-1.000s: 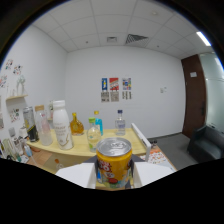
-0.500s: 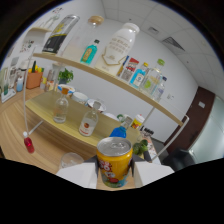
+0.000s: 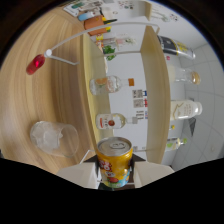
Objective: Make me a cup of Vodka Sunrise.
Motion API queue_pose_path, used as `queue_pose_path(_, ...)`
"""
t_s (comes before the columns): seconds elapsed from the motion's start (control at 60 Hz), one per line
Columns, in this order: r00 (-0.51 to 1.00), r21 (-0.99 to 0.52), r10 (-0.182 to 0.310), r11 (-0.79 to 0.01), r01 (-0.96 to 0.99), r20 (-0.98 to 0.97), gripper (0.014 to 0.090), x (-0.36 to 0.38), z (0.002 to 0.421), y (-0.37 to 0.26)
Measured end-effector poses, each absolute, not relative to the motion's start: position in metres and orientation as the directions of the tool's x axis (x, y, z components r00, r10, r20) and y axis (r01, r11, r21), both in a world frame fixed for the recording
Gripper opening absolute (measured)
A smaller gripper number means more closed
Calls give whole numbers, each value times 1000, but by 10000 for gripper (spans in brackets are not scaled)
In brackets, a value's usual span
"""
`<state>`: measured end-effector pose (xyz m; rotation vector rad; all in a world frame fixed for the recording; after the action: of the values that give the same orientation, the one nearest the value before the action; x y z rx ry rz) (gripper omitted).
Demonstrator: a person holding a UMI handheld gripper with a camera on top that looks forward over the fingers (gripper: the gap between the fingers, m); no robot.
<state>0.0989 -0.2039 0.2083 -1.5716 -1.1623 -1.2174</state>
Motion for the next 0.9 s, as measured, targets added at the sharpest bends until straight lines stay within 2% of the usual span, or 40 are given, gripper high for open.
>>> queue_pose_path(0.117, -134, 163, 185, -153, 975, 974, 508, 92, 209, -200)
queue_pose_path(0.267, -334, 353, 189, -73, 933, 923, 509, 89, 206, -196)
queue_pose_path(0.367, -410, 422, 196, -21, 906, 891, 508, 87, 202, -196)
queue_pose_path(0.467, -417, 425, 190, -4, 905, 889, 508, 88, 202, -195)
queue_pose_path(0.6, -240, 250, 171, -41, 967, 956, 508, 88, 217, -198)
queue_pose_path(0.75, 239, -230, 107, -93, 969, 965, 510, 88, 260, -203)
queue_pose_path(0.833, 497, -491, 51, -96, 866, 866, 509, 99, 285, -205)
queue_pose_path(0.9, 691, -685, 44, -96, 722, 722, 511, 108, 296, -210)
